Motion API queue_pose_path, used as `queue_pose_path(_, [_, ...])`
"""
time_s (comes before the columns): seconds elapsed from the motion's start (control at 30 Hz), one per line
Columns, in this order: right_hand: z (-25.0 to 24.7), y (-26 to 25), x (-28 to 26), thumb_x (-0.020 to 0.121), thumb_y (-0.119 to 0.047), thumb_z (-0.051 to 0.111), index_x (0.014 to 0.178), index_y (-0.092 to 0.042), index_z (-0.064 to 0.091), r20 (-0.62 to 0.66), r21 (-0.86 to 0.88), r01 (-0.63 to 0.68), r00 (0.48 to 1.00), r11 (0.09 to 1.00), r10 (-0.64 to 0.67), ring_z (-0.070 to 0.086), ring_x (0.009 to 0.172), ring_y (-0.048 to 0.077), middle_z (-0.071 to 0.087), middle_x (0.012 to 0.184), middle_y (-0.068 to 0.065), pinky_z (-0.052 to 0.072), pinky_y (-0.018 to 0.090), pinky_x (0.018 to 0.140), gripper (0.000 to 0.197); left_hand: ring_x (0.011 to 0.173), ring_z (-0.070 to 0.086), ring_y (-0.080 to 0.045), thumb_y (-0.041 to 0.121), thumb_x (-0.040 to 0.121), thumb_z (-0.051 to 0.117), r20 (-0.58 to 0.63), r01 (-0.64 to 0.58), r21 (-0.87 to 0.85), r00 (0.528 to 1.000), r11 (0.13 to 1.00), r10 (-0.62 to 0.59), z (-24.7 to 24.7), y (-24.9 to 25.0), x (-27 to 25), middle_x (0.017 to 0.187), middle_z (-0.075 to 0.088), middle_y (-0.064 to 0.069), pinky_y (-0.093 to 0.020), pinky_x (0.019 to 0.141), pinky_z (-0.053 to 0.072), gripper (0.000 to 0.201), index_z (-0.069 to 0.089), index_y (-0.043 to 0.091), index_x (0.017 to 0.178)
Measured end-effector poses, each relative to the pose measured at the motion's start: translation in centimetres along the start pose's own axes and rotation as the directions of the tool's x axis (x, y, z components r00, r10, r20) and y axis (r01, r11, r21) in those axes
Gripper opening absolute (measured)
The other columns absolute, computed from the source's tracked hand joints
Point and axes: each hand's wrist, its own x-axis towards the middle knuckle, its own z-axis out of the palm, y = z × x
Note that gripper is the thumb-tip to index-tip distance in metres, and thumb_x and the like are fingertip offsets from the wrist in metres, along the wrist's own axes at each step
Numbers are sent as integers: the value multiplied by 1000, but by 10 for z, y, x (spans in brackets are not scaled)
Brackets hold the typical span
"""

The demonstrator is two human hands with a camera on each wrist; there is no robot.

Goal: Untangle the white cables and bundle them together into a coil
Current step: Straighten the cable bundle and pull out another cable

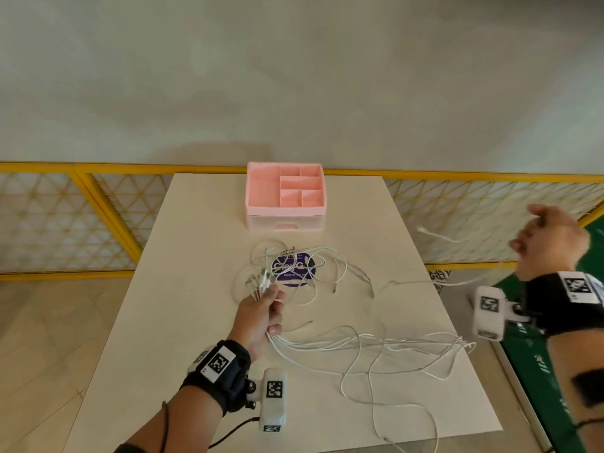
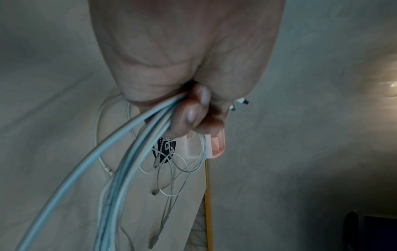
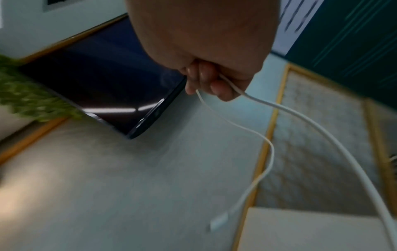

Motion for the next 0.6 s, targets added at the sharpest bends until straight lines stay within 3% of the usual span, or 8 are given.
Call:
queue_pose_path(0.1, [-43, 20, 44, 88, -26, 48, 82, -27, 62, -126, -62, -11, 992, 998, 3, 46, 40, 4, 52, 55, -9, 38, 26, 49, 16, 39, 26, -5, 34, 101, 54, -21, -1, -94, 1000, 996, -1, -4, 1, 4, 51, 36, 7, -18, 37, 22, 31, 57, 12, 81])
queue_pose_path(0.23, [-74, 59, 52, 92, -27, 43, 93, -27, 64, -155, -328, -62, 988, 943, 11, 56, 63, 11, 59, 77, -4, 46, 29, 59, 21, 37, 24, -5, 37, 101, 53, 9, 3, -135, 1000, 991, -2, 0, 4, 3, 48, 33, 8, -17, 35, 20, 36, 52, 15, 72])
queue_pose_path(0.33, [-80, 86, 48, 96, -21, 53, 105, -2, 63, -97, -765, -154, 987, 625, 124, 62, 85, 34, 65, 99, 20, 51, 43, 76, 23, 36, 24, -5, 37, 102, 50, 35, 1, -146, 999, 989, 4, 4, 8, 1, 48, 32, 8, -16, 35, 19, 38, 49, 16, 70])
queue_pose_path(0.4, [-69, 95, 25, 89, -31, 64, 128, 5, 46, -162, -876, -251, 958, 413, 238, 57, 101, 40, 56, 116, 24, 49, 47, 82, 56, 35, 24, -5, 38, 103, 48, 55, 0, -159, 998, 987, 9, 8, 12, 0, 48, 31, 7, -16, 35, 19, 39, 47, 16, 70])
queue_pose_path(0.43, [-60, 98, 7, 87, -38, 68, 138, 2, 36, -151, -888, -235, 961, 394, 231, 54, 111, 42, 50, 127, 25, 48, 49, 90, 72, 35, 24, -5, 38, 102, 49, 69, 2, -167, 998, 986, 10, 12, 14, -1, 49, 31, 7, -16, 34, 19, 39, 46, 16, 70])
queue_pose_path(0.5, [-28, 102, -40, 87, -41, 72, 148, -7, 28, 94, -837, -15, 981, 548, 172, 50, 125, 38, 45, 141, 21, 45, 48, 101, 83, 35, 23, -5, 38, 102, 50, 99, 7, -185, 995, 983, 11, 20, 18, -3, 49, 31, 7, -16, 35, 19, 38, 46, 16, 71])
queue_pose_path(0.53, [-12, 104, -63, 87, -37, 74, 149, -11, 31, 302, -732, 121, 940, 671, 160, 55, 122, 30, 51, 139, 15, 45, 44, 101, 80, 36, 23, -5, 38, 102, 50, 114, 4, -187, 993, 982, 18, 25, 21, -5, 50, 30, 7, -16, 35, 18, 37, 46, 17, 71])
queue_pose_path(0.6, [22, 102, -118, 83, -29, 80, 145, -21, 41, 702, -486, 262, 686, 834, 193, 63, 111, 14, 65, 125, 1, 47, 40, 102, 73, 38, 22, -5, 37, 102, 50, 137, -18, -165, 990, 986, 41, 35, 27, -11, 52, 29, 6, -17, 36, 17, 36, 46, 17, 72])
